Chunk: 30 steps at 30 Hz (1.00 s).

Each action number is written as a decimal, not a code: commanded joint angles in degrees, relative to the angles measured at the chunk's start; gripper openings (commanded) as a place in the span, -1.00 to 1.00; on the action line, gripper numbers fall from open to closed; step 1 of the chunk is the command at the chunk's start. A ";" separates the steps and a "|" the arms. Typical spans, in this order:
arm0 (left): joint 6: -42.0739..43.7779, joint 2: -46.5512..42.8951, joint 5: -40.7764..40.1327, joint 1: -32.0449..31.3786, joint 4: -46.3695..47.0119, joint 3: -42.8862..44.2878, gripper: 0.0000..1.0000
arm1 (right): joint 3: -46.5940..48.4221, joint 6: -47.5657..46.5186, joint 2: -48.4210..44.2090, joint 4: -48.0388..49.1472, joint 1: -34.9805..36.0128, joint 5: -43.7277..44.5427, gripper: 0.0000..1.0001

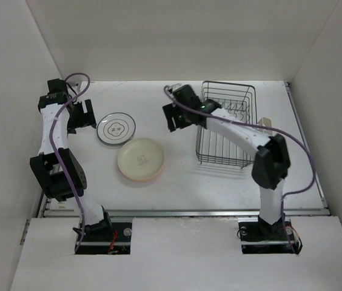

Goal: Unload the plates from the dish rack

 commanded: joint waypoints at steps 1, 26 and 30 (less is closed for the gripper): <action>0.67 -3.98 -1.27 -0.10 0.73 -0.96 0.60 | -2.65 8.54 -13.64 6.36 -6.32 9.91 0.43; -10.05 -12.86 -41.01 1.04 14.01 -11.77 0.98 | -24.37 24.21 -42.66 10.84 -37.10 46.05 0.98; -10.58 -12.86 -40.48 1.04 13.49 -11.77 0.98 | -24.37 24.21 -42.14 10.84 -37.10 46.05 0.98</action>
